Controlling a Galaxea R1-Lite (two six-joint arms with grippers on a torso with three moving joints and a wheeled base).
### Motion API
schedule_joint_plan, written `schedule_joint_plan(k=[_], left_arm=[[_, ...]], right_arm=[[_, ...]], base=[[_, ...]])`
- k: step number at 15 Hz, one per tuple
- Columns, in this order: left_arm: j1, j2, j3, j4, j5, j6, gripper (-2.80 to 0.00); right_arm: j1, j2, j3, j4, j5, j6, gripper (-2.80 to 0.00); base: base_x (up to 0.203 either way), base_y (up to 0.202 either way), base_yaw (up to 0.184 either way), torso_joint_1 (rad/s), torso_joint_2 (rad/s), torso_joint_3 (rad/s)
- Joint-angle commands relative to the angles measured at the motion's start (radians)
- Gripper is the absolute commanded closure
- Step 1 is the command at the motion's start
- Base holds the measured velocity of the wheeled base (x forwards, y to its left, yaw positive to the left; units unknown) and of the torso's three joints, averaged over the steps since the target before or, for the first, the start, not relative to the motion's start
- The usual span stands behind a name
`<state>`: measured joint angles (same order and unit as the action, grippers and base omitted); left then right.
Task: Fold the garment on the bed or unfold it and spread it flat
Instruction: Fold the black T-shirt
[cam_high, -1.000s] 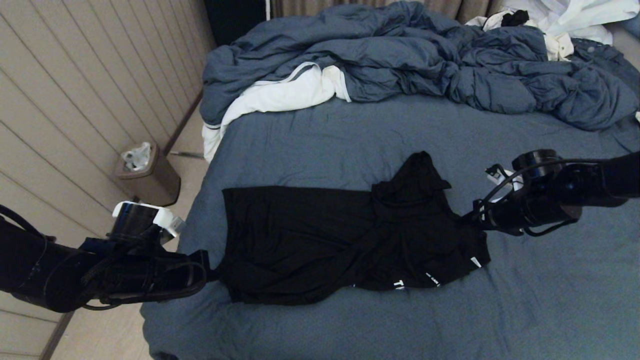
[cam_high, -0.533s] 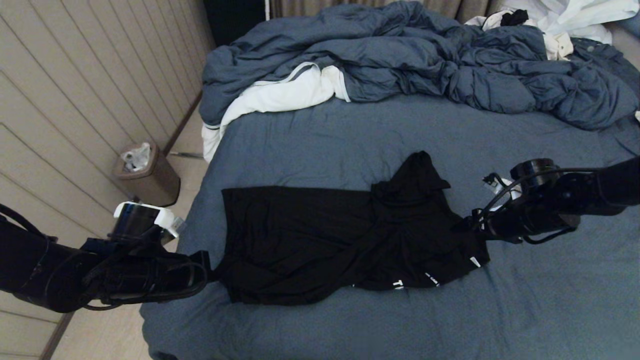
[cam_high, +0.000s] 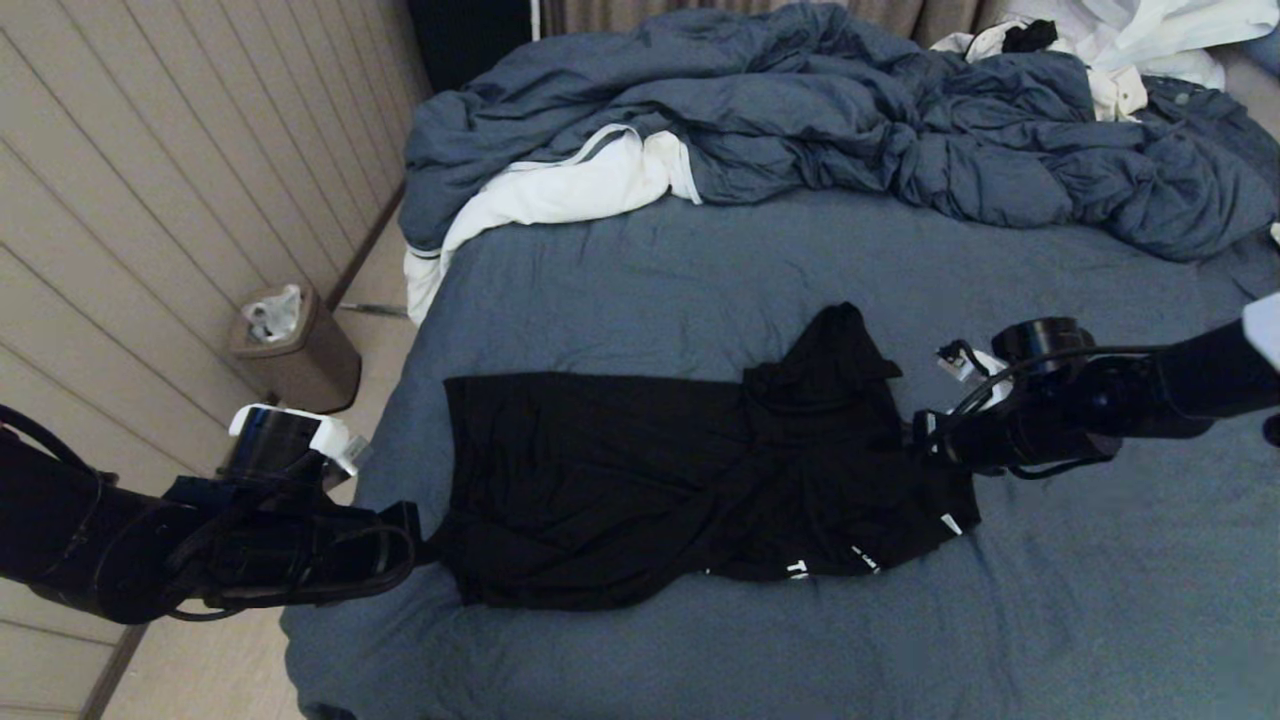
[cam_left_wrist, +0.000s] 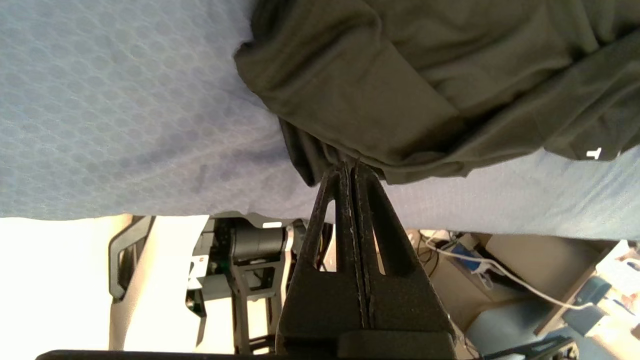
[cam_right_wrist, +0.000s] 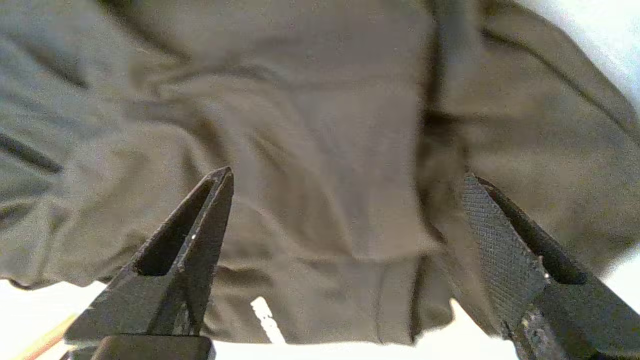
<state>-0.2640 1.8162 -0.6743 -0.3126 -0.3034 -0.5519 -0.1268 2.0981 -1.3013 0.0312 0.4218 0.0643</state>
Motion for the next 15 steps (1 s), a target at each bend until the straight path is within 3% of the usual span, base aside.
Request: schedule_joint_plan(k=[1, 5, 11, 12, 15], left_arm=[[-0.001, 0.005, -0.001, -0.003, -0.002, -0.003, 0.00], [0.000, 0.011, -0.002, -0.003, -0.002, -0.002, 0.00], [-0.001, 0.014, -0.001, -0.013, -0.002, -0.003, 0.00], [-0.001, 0.014, -0.001, -0.013, -0.002, -0.003, 0.00], [-0.001, 0.021, -0.001, -0.013, -0.002, -0.003, 0.00]], right_arm=[[0.010, 0.005, 0.013, -0.031, 0.013, 0.001, -2.80], [0.051, 0.006, 0.057, -0.133, 0.014, 0.002, -2.80], [0.061, 0.013, 0.069, -0.143, 0.014, 0.003, -2.80], [0.059, 0.016, 0.069, -0.143, 0.012, 0.003, 0.00], [0.055, 0.015, 0.069, -0.142, 0.012, 0.001, 0.00]], base=[[0.000, 0.000, 0.000, 0.000, 0.00, 0.000], [0.000, 0.000, 0.000, 0.000, 0.00, 0.000], [0.000, 0.000, 0.000, 0.000, 0.00, 0.000], [0.000, 0.000, 0.000, 0.000, 0.00, 0.000], [0.000, 0.000, 0.000, 0.000, 0.00, 0.000]])
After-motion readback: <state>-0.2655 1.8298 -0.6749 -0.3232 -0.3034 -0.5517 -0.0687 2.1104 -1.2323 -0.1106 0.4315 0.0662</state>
